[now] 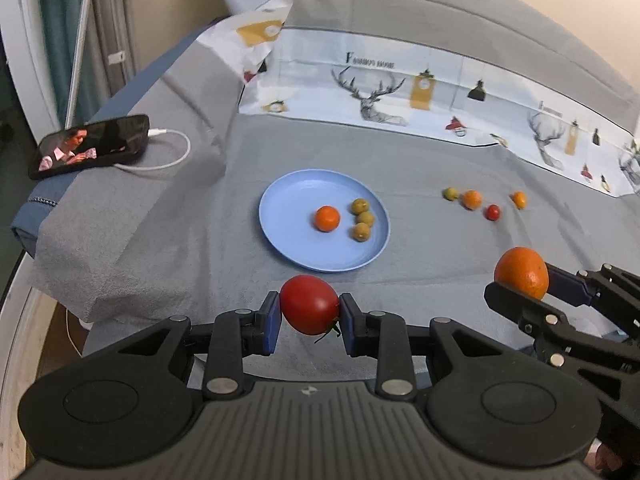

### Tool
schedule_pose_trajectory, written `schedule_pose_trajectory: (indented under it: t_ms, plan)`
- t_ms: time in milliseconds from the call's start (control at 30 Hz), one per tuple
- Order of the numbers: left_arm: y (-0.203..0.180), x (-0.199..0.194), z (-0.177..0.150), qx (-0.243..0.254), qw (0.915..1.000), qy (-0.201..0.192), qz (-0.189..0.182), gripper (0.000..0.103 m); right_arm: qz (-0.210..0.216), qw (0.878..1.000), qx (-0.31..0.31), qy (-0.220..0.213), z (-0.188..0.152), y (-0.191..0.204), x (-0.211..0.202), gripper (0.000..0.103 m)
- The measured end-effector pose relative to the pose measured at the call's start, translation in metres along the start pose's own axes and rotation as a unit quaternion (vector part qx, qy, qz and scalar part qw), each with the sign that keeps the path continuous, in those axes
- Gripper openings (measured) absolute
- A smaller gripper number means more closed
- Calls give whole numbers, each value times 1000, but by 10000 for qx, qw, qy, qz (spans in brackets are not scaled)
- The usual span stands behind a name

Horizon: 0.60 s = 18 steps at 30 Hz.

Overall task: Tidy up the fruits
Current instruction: 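Lift the mandarin and red tomato and carry them toward the plate, then open both grippers to drop the mandarin and tomato onto the plate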

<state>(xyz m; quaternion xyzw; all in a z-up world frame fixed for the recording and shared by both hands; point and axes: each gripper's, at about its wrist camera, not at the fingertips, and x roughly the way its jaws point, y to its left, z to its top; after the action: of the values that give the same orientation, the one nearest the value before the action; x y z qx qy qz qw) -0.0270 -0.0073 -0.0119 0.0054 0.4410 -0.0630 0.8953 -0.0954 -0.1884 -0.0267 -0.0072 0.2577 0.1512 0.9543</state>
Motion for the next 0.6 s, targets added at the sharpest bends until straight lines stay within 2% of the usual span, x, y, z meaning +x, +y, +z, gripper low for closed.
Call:
schedule_pose_trajectory:
  t_ms: [200, 400, 600]
  plan:
    - [-3, 47, 23, 96, 9994, 335, 64, 34, 6, 9994, 149, 298, 0, -18, 38, 39]
    - [-3, 114, 47, 139, 9968, 744, 252, 34, -50, 9972, 374, 651, -2, -37, 92, 39]
    - [0, 176, 72, 186, 9941, 1008, 363, 34, 14, 9951, 340, 926, 4, -45, 155, 39]
